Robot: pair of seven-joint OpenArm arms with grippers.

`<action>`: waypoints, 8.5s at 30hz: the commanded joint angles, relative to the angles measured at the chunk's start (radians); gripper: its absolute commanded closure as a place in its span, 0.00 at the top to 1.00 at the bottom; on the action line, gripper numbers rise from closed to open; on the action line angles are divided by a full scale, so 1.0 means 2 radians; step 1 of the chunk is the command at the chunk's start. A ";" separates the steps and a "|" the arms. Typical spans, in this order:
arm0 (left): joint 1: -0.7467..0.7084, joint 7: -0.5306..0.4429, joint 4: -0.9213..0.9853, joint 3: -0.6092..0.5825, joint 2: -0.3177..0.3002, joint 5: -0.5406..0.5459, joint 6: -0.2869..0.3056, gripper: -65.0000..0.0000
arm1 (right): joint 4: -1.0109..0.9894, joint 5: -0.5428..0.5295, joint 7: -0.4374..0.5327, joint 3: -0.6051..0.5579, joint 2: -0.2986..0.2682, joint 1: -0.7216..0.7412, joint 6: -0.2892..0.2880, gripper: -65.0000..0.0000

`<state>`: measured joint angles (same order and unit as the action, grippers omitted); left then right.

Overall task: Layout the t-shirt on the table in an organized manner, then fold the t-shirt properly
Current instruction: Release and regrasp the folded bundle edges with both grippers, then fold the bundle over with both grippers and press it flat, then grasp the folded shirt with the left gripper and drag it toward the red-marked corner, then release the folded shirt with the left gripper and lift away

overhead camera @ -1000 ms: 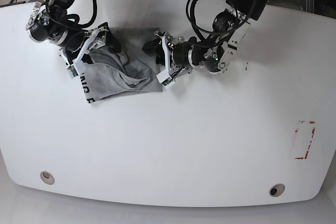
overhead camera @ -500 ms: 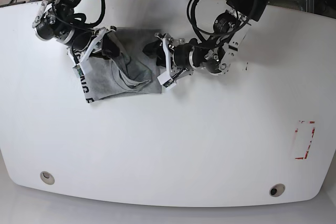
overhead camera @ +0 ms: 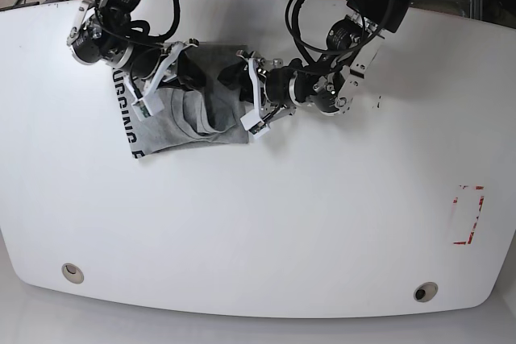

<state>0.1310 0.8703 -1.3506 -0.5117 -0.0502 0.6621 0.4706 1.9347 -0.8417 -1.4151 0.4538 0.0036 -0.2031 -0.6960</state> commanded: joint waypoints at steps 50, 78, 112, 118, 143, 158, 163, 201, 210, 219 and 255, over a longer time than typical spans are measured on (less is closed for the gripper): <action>0.028 -0.009 -0.102 0.150 -0.050 0.015 0.005 0.39 | -0.041 -0.084 0.026 0.039 -0.101 0.077 -0.001 0.84; -0.003 -0.009 -0.119 -0.003 -0.001 0.035 0.006 0.38 | -0.201 0.084 0.141 -0.100 -0.199 0.189 -0.001 0.20; 0.146 -0.094 0.151 -0.086 -0.025 -0.124 0.106 0.38 | -0.121 0.274 0.286 -0.052 -0.102 0.027 -0.001 0.19; 0.183 -0.096 0.152 -0.087 -0.048 -0.124 0.107 0.38 | -0.075 0.274 0.286 -0.052 -0.073 -0.003 -0.001 0.19; 0.157 0.002 -0.058 0.055 -0.044 -0.067 0.114 0.38 | 0.041 0.273 0.207 -0.055 -0.049 0.007 -0.001 0.19; -0.066 -0.080 -0.183 0.080 -0.013 -0.117 -0.037 0.38 | 0.015 0.275 0.208 -0.052 -0.065 0.027 -0.001 0.19; -0.103 -0.125 -0.217 0.080 0.019 -0.193 -0.076 0.38 | 0.016 0.275 0.208 -0.039 -0.093 0.027 -0.001 0.19; -0.009 -0.242 0.064 -0.101 0.085 -0.457 -0.316 0.38 | 0.015 0.269 0.208 0.075 -0.117 0.033 -0.001 0.19; -0.032 -0.242 0.006 -0.091 -0.039 -0.456 -0.234 0.38 | 0.015 0.269 0.208 0.074 -0.112 0.034 -0.001 0.19; -0.068 -0.290 -0.019 0.005 -0.149 -0.456 -0.128 0.38 | 0.015 0.269 0.208 0.073 -0.111 0.034 -0.001 0.19; -0.001 -0.427 0.223 0.227 -0.358 -0.456 0.098 0.38 | 0.034 0.226 0.206 0.074 -0.105 -0.004 -0.001 0.19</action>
<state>0.1196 -0.0547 -0.9428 -0.0578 -0.7315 -0.1902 0.6567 1.9812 -0.3740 -1.0252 0.5980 -0.1940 -0.2111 -0.6994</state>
